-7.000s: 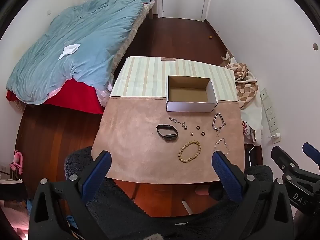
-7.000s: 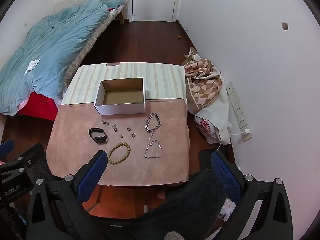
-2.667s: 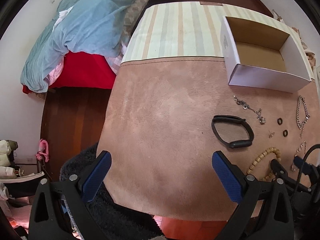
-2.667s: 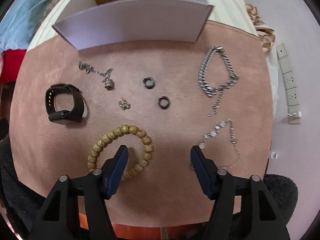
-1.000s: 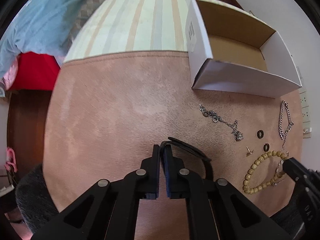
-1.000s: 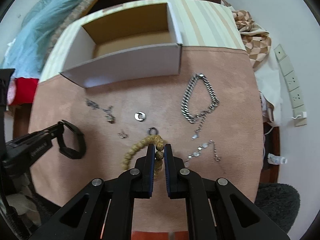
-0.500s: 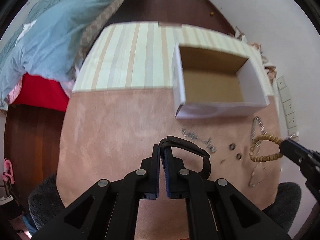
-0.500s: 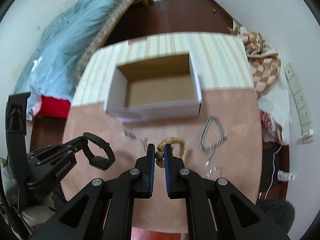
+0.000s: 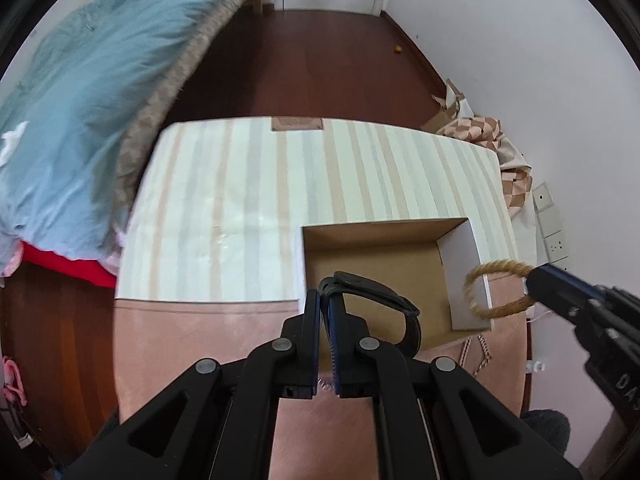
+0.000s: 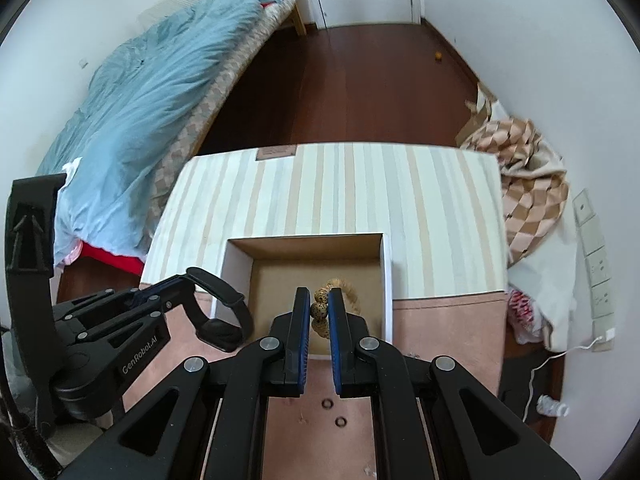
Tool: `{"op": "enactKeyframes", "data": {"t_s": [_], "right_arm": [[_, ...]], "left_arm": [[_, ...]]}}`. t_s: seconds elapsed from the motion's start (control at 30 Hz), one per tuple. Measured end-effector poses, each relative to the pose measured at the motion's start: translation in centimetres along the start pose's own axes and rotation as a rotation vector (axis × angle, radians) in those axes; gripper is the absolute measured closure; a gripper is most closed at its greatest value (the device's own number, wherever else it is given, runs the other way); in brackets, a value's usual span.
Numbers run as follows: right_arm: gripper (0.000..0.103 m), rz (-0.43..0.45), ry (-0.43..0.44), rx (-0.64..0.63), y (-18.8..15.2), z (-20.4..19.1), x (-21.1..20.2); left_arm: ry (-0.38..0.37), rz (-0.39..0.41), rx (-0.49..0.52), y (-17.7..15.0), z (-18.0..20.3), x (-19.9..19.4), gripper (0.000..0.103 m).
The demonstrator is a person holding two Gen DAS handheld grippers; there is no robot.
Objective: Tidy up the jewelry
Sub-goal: 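Carry the watch band and bracelet into the white box and open both tools, then lift both open tools up out of the box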
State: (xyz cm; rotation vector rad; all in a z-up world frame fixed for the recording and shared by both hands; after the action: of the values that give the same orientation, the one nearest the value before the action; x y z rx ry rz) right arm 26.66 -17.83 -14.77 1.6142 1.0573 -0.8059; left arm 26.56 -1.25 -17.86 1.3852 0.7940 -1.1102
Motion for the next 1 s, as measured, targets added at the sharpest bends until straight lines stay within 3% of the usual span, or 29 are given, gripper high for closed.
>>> {"op": "enactKeyframes", "data": {"t_s": [0.17,0.2,0.23,0.27,0.3,0.33,0.37,0.5,0.57,0.6,0.7,0.8,1.0], "right_arm": [[0.093,-0.112,0.051,0.068,1.4,1.5,4.5],[0.093,-0.139,0.059,0.085,1.4,1.9,5.3],[0.092,-0.157,0.058,0.086,1.4,2.1,5.9],[0.084,-0.169,0.044,0.089,1.3,2.5,6.3],[0.076,-0.171,0.031,0.093,1.2,2.8,6.5],[0.058,-0.167,0.03,0.096,1.0,3.1,6.4],[0.045,-0.161,0.024,0.098,0.9,3.4,6.3],[0.04,-0.128,-0.03,0.065,0.1,3.8,5.4],[0.018,-0.104,-0.104,0.022,-0.3,3.6,4.9],[0.014,-0.084,-0.141,-0.003,-0.6,3.5,4.7],[0.012,-0.065,-0.212,-0.031,-1.7,3.7,4.5],[0.003,-0.068,-0.233,-0.034,-3.2,4.1,4.9],[0.003,-0.051,-0.259,-0.038,-5.3,4.4,4.4]], "left_arm": [[-0.023,-0.091,-0.037,1.5,-0.5,3.4,0.094],[-0.019,-0.097,-0.042,1.8,-0.7,3.8,0.089],[-0.009,-0.097,-0.039,1.8,-0.8,3.9,0.066],[0.007,-0.096,-0.034,1.9,-0.9,4.0,0.047],[0.005,-0.086,-0.038,2.1,-1.1,4.0,0.015],[0.004,-0.079,-0.043,2.2,-1.3,3.8,0.009],[0.013,-0.066,-0.045,2.2,-1.5,3.5,0.009],[0.055,-0.033,-0.044,2.0,-2.1,2.7,0.008],[0.082,-0.013,-0.045,1.6,-2.4,2.3,0.004],[0.1,0.004,-0.043,1.2,-2.6,2.0,0.002],[0.139,0.035,-0.037,0.1,-2.7,1.6,0.002],[0.167,0.048,-0.041,-1.6,-2.7,1.3,0.002],[0.168,0.047,-0.035,-3.9,-1.8,0.5,0.001]]}}
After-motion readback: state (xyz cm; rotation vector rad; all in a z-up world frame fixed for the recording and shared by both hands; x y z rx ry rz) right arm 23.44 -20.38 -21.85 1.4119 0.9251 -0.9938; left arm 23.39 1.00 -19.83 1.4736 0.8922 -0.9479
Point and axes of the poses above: each gripper's, at about its wrist camera, not at the fingertips, and x roughly the way its jaws point, z to its right, y to its top, the point moved 3 cm from there along x, roughly the way its jaws point, and after that the axes turned 6 degrees about x, right-handed, at the moved point
